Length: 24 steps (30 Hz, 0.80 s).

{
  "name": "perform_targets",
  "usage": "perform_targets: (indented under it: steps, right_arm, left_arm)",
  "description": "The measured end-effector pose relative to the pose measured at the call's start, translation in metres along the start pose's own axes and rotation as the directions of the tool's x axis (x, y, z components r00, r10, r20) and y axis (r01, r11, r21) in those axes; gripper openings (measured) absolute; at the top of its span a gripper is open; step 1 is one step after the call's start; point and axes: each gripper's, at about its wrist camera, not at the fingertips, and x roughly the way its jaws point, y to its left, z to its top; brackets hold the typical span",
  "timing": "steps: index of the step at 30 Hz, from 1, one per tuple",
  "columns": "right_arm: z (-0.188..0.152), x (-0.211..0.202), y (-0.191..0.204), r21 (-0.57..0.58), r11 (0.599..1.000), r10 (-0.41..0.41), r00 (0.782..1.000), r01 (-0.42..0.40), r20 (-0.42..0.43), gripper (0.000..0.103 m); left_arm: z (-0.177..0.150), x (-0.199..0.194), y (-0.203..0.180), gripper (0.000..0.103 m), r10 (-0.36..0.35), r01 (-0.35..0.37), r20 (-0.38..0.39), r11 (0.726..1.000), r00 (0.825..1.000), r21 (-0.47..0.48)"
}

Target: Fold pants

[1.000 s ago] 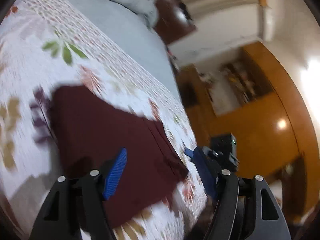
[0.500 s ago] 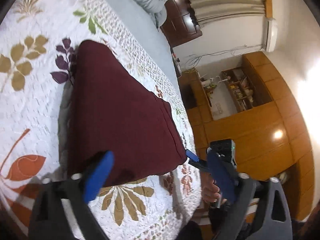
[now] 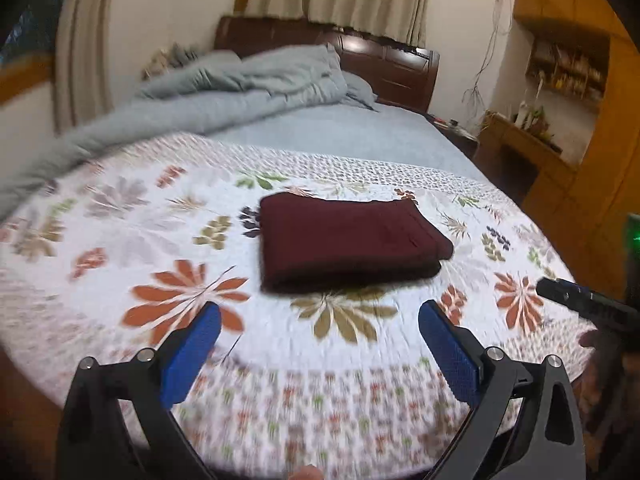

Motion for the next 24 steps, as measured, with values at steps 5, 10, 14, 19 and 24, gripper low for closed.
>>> perform_targets:
  steps: [5,10,14,19,24]
  right_arm:
    - [-0.062,-0.073,0.040,-0.063,0.993,-0.095,0.994,0.099,0.061,0.100]
    - [-0.071,-0.134,0.058,-0.073,0.996,-0.054,0.996,0.059,0.066,0.100]
    - [-0.070,-0.171,0.068,-0.063,0.991,-0.107,0.988,0.114,0.113,0.100]
    - [-0.078,-0.196,0.080,-0.083,0.990,-0.099,0.987,0.110,0.126,0.100]
    - [-0.082,-0.207,0.085,-0.098,0.987,-0.107,0.982,0.123,0.156,0.100]
  left_arm:
    - [-0.031,-0.079,-0.036,0.099,0.131,-0.135,0.044,0.986,0.990,0.095]
    - [-0.040,-0.129,-0.046,0.099,-0.015,0.019,-0.062,0.998,0.998,0.057]
    - [-0.042,-0.167,-0.045,0.099,-0.060,0.059,-0.039,0.998,0.997,-0.010]
    - [-0.044,-0.194,-0.053,0.099,0.042,-0.043,0.039,0.998,0.998,0.034]
    - [-0.043,-0.191,-0.049,0.099,-0.001,0.000,0.039,1.000,0.999,0.011]
